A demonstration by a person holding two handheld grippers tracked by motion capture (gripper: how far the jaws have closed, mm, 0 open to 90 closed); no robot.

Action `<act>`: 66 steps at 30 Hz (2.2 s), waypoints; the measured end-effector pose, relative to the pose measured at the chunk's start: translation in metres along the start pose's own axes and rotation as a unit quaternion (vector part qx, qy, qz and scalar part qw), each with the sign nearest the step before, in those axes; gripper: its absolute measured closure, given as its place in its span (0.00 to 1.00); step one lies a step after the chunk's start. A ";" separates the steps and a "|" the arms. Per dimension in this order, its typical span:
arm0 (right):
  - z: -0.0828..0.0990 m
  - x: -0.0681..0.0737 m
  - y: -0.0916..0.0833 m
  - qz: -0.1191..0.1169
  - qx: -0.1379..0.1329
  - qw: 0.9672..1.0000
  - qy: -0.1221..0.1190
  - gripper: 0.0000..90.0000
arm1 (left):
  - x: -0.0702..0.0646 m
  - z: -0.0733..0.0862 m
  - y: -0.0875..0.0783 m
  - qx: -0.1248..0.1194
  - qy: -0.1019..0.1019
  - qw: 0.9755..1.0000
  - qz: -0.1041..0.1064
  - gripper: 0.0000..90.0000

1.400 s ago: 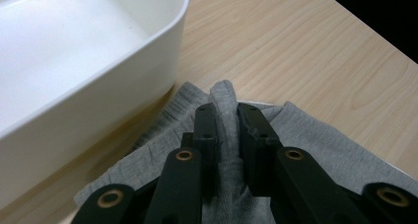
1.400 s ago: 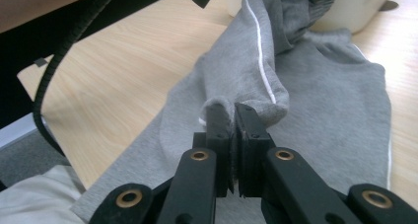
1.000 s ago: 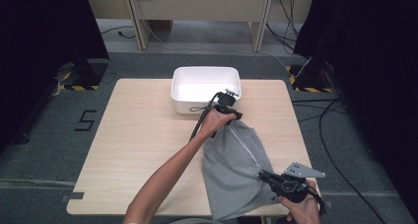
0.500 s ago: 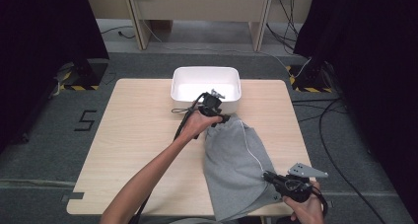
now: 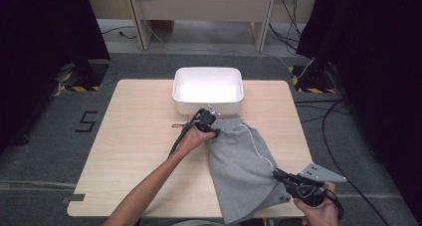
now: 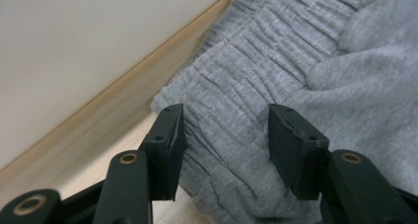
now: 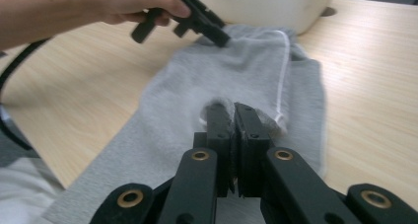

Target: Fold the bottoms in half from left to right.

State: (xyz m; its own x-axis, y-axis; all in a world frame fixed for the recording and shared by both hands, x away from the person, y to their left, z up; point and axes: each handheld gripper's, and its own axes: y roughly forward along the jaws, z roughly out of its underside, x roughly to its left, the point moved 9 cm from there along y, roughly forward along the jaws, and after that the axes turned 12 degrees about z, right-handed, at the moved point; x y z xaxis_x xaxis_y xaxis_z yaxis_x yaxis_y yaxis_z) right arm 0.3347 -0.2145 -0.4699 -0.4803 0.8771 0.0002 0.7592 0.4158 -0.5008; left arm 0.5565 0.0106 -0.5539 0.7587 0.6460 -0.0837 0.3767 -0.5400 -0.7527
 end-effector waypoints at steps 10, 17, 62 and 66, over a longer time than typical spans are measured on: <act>0.082 -0.041 0.034 0.002 0.123 0.992 0.035 0.96 | -0.001 0.001 0.000 0.006 0.014 1.000 -0.008 0.54; 0.065 -0.038 0.026 -0.002 0.113 0.993 0.025 0.72 | -0.001 -0.001 -0.005 -0.014 0.005 1.000 -0.004 0.51; 0.045 0.008 0.113 -0.045 0.162 0.984 -0.065 0.64 | -0.016 0.067 -0.038 0.000 0.021 1.000 -0.011 0.37; 0.042 0.031 0.120 -0.053 0.159 0.982 -0.083 0.61 | 0.000 0.077 -0.049 0.002 0.007 1.000 -0.018 0.37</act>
State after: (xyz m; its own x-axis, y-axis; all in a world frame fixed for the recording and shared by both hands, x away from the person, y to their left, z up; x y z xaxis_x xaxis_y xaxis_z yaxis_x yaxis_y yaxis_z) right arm 0.3919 -0.1476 -0.5664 -0.6343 0.7708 -0.0605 0.5375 0.3834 -0.7511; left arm 0.4971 0.0781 -0.5675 0.7523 0.6571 -0.0478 0.4010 -0.5142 -0.7582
